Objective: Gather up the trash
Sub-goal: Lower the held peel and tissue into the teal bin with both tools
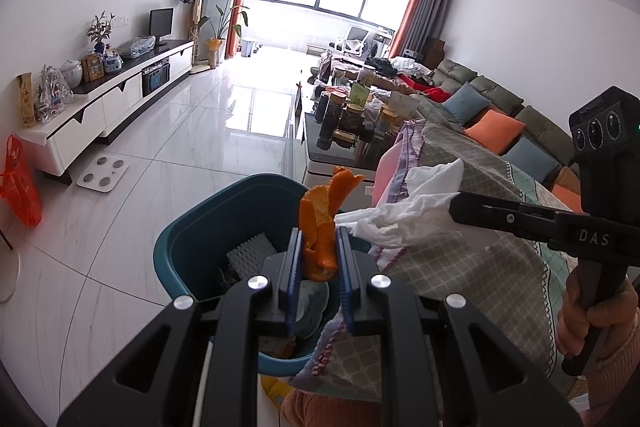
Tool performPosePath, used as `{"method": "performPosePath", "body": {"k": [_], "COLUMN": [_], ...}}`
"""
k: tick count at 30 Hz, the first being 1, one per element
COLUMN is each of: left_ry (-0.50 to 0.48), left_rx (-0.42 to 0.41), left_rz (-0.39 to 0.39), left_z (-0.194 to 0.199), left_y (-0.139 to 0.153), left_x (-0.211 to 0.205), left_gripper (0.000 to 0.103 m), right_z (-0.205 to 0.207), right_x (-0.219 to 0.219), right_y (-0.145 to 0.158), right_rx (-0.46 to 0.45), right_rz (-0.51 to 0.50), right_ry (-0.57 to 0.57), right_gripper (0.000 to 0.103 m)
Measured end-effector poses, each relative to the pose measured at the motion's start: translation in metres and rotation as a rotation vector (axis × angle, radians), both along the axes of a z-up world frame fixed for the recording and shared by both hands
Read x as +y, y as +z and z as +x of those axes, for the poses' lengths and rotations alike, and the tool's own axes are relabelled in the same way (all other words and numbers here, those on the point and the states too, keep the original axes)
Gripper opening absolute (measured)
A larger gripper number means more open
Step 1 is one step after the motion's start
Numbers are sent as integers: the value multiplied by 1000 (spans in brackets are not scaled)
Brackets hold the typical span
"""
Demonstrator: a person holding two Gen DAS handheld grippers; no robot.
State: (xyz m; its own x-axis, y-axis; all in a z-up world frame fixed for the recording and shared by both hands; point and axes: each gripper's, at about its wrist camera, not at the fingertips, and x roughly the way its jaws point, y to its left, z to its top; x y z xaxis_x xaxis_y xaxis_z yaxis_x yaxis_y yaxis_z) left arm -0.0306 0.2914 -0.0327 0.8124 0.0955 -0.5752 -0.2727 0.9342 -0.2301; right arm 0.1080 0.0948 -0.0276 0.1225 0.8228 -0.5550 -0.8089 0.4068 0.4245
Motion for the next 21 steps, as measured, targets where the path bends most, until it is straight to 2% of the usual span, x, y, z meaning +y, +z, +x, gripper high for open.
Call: {"method": "performPosePath", "body": {"k": [21], "left_ry": [21], "left_rx": [22], "left_rz": [-15], "left_z": [2], "left_y": [-11], "left_x": [6], "left_gripper": [18], "right_z": [5], "right_x": [18], "right_y": [-6], "right_rx": [19], "right_rz": [-26], "right_ry": [12], "right_gripper": [11]}}
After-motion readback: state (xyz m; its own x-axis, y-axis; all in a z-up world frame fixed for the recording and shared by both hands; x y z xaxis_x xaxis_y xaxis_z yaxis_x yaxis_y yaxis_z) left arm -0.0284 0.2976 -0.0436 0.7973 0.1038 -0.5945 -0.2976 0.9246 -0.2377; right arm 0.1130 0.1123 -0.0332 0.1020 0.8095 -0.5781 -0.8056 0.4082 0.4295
